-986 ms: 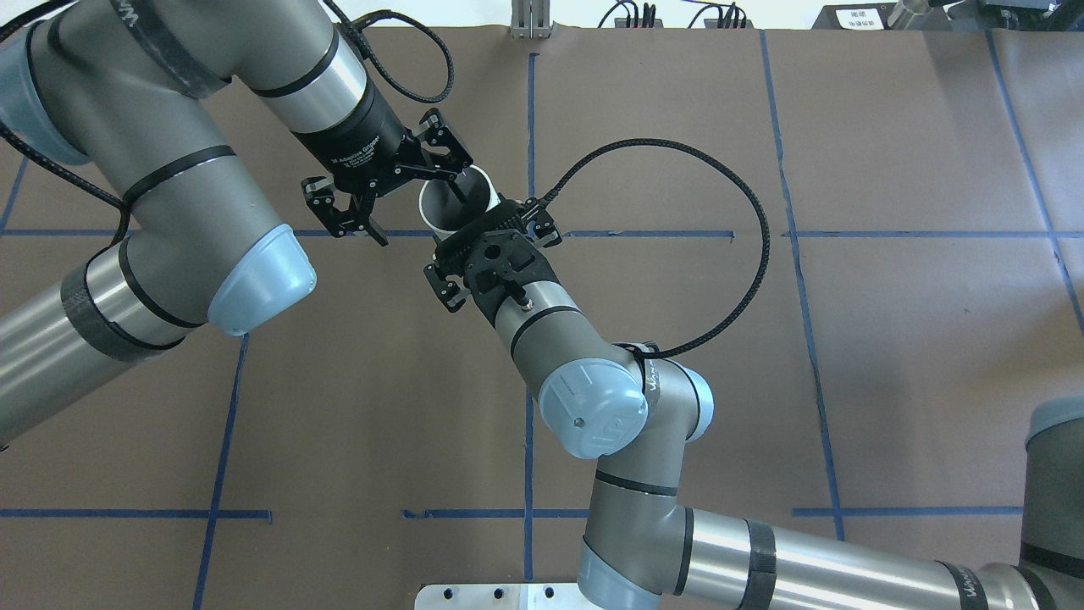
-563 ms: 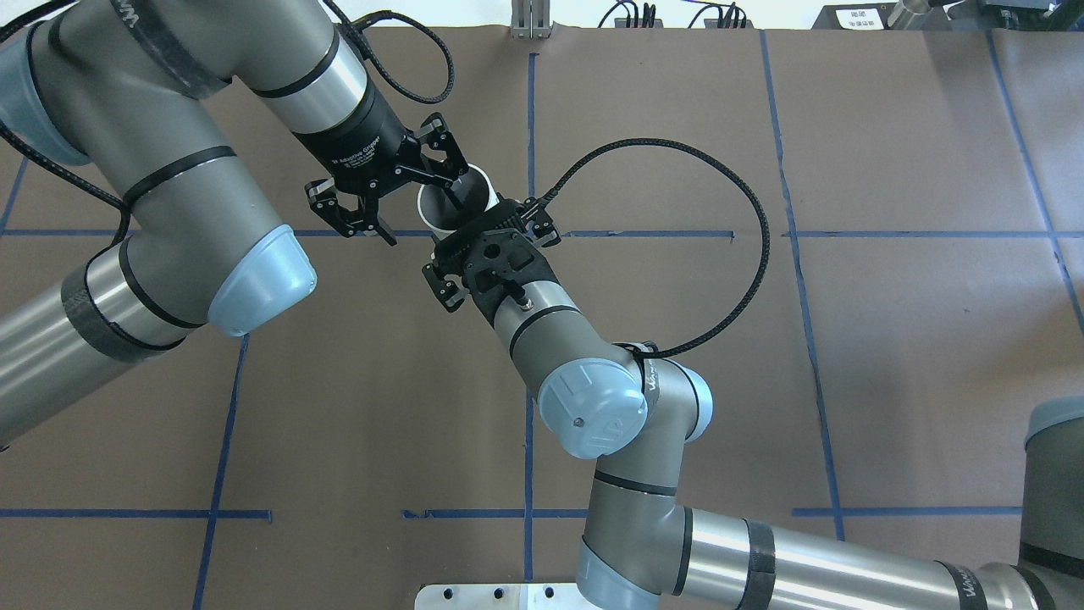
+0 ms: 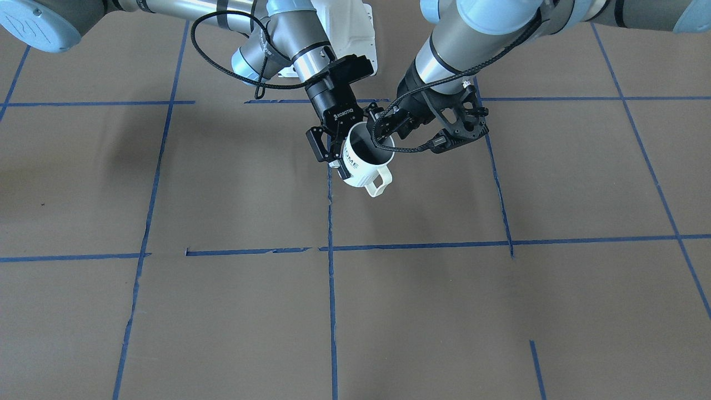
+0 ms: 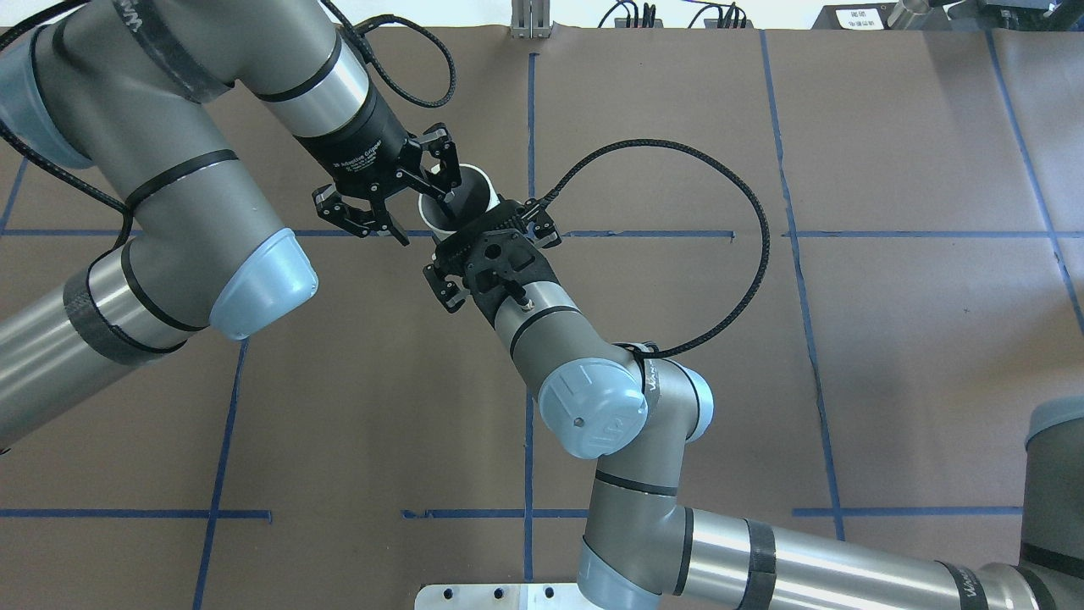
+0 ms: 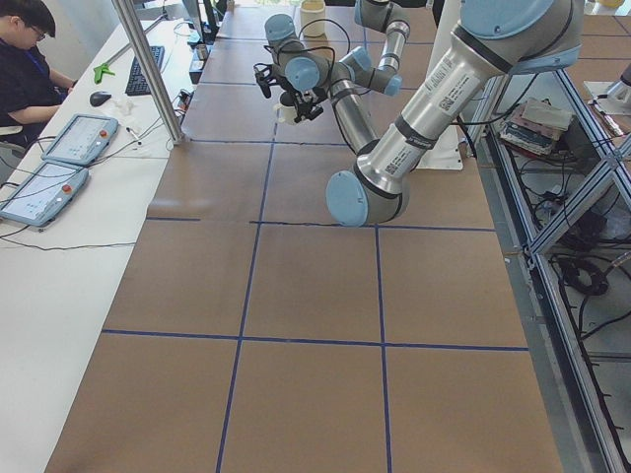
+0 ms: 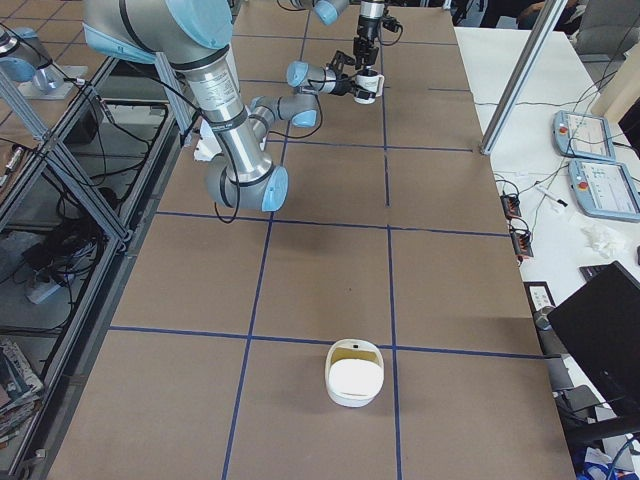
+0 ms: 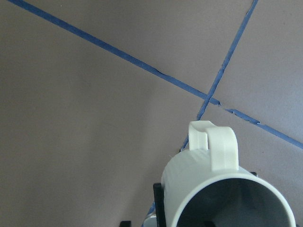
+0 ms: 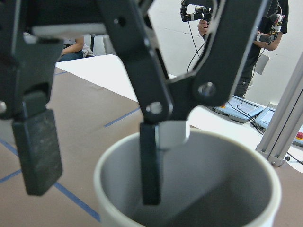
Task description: Left arm hands cup to right arm to dump lemon
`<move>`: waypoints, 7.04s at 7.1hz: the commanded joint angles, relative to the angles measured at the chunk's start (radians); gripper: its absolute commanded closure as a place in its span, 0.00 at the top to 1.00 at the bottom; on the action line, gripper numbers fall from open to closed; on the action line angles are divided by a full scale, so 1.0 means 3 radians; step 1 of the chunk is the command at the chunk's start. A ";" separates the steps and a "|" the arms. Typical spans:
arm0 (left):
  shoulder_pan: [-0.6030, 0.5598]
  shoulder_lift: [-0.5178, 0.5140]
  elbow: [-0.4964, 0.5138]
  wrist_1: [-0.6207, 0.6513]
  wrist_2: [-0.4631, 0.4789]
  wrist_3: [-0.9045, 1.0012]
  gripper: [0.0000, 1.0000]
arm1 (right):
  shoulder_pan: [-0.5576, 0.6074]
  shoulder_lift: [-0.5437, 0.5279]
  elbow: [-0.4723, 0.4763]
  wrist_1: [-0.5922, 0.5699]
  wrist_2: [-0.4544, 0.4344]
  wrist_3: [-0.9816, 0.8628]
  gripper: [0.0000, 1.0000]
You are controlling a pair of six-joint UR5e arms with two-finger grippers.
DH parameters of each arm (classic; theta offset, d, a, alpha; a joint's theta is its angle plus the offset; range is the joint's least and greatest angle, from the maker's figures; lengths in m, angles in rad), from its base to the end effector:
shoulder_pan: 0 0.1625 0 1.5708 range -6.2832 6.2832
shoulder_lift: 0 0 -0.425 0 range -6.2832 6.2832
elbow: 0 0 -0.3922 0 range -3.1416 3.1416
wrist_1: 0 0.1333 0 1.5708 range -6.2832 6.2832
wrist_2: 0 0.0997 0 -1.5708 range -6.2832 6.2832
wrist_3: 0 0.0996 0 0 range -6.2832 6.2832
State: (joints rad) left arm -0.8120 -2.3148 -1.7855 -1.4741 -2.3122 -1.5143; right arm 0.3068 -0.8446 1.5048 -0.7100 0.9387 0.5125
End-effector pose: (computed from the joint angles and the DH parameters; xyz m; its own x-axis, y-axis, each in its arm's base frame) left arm 0.3882 -0.5054 0.1263 0.4575 -0.4219 -0.7828 0.1569 0.9048 -0.3960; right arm -0.5876 -0.3877 0.1442 0.7259 -0.5076 0.4641 -0.3540 0.3029 0.8849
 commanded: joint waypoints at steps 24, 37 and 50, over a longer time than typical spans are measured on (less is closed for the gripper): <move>0.0053 -0.0010 -0.0046 0.0000 0.0119 0.0001 0.00 | -0.0036 -0.0064 0.0021 0.0004 0.0005 0.0004 0.98; -0.0723 0.0756 -0.0506 0.0373 0.0089 0.1470 0.00 | 0.0000 -0.0140 0.0021 0.0004 0.0016 0.0051 0.97; -0.0986 0.2679 -0.0568 -0.0622 0.0375 0.3076 0.00 | 0.2678 -0.1023 0.0275 -0.1867 0.4529 0.0216 1.00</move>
State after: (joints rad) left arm -1.1386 -1.5262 -1.9716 -1.6080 -2.2145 -0.5338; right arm 1.0249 -1.0907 1.5639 -1.2479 2.1966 0.6297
